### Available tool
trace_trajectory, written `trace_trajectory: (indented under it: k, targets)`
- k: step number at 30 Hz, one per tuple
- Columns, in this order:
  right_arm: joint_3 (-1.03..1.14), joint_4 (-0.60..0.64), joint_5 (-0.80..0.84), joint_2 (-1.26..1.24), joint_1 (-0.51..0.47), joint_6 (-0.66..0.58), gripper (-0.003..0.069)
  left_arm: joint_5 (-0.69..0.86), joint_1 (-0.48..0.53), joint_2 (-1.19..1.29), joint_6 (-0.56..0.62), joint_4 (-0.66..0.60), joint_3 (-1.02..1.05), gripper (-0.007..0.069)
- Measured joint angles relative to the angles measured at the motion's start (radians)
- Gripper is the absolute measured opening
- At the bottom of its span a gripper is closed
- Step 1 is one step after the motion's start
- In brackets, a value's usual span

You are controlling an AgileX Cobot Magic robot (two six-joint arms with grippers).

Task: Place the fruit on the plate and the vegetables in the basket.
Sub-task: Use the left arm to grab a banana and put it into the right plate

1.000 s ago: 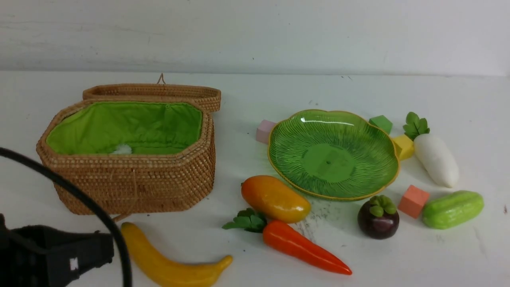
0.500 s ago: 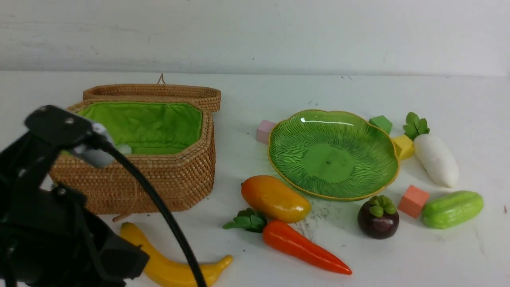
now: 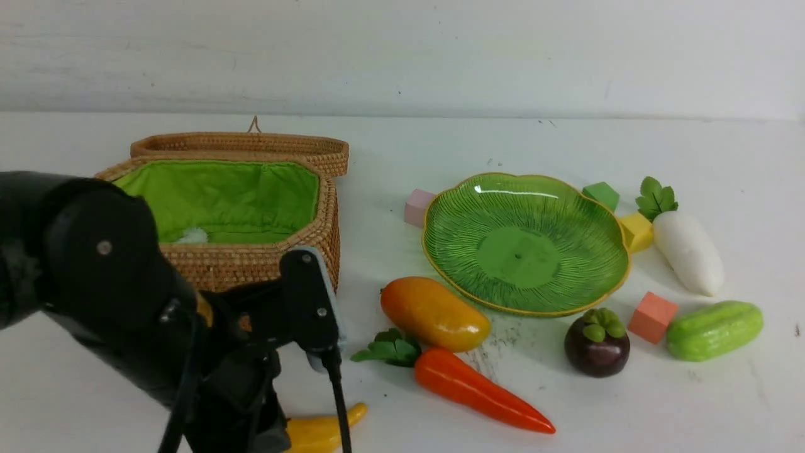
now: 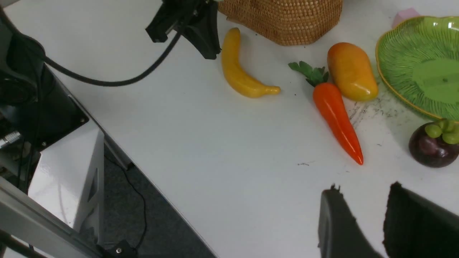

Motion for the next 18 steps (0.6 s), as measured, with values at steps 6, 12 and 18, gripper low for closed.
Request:
trace_trajectory:
  k: [6, 12, 18]
  targets:
    - [0.0, 0.001, 0.0, 0.0, 0.0, -0.028, 0.0213, -0.175, 0.0, 0.151, 0.039, 0.108, -0.001, 0.0513]
    - [0.0, 0.003, 0.0, 0.0, 0.0, -0.03, 0.0213, -0.26, 0.0, 0.286, 0.042, 0.187, -0.003, 0.0619]
    - [0.0, 0.012, 0.0, 0.0, 0.0, -0.031, 0.0216, -0.25, -0.001, 0.341, 0.04, 0.202, -0.01, 0.0431]
